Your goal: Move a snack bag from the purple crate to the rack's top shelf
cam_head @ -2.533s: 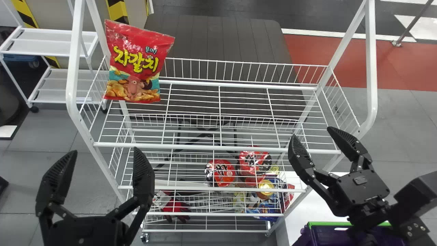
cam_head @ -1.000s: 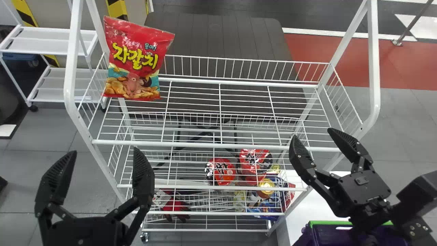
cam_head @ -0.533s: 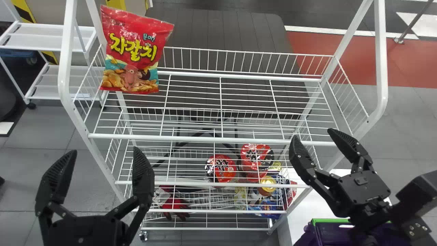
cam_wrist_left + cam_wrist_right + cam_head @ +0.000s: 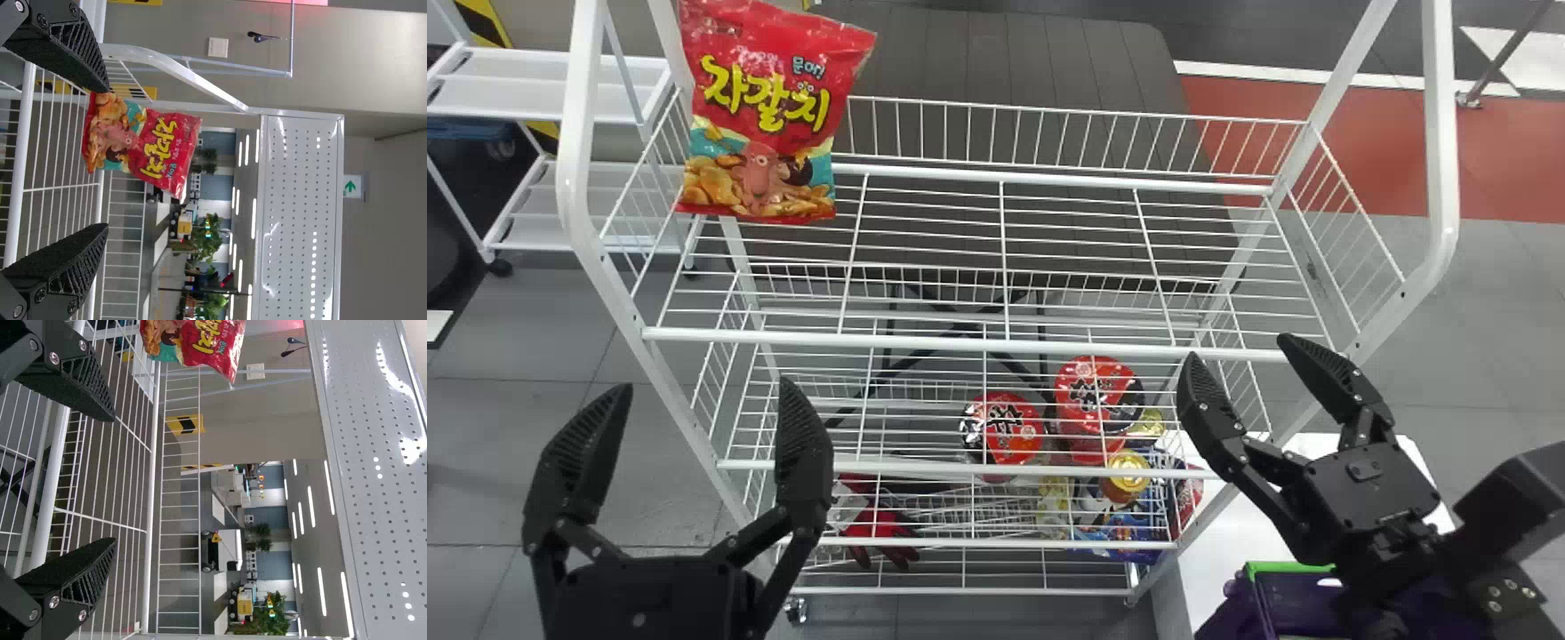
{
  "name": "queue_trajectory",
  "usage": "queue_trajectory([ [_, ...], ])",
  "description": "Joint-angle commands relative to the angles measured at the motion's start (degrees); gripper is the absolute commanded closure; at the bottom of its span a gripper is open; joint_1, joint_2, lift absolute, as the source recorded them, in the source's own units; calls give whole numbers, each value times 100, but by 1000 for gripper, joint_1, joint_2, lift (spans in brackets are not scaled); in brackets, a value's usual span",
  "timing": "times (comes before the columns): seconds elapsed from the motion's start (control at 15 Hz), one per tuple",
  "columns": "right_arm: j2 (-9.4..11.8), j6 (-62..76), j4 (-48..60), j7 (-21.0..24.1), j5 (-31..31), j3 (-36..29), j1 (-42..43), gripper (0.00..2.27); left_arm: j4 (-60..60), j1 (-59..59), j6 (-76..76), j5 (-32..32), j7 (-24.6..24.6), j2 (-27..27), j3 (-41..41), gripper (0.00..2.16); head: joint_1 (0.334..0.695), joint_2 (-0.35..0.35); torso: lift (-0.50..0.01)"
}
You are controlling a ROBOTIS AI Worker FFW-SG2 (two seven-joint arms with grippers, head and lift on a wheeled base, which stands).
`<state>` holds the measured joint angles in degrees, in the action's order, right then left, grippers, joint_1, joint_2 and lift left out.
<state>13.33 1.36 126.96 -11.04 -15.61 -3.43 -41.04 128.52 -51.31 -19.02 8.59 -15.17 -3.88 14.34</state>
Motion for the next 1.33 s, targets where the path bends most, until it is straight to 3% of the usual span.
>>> queue_trajectory([
  [0.0,3,9,5,-3,5,-9,-1,191,-12,15,0,-32,5,1,-10,87,695,-96,-87],
  [1.27,12,-9,119,-258,49,-70,-89,191,-73,24,35,-120,49,1,-27,90,695,-84,-163],
])
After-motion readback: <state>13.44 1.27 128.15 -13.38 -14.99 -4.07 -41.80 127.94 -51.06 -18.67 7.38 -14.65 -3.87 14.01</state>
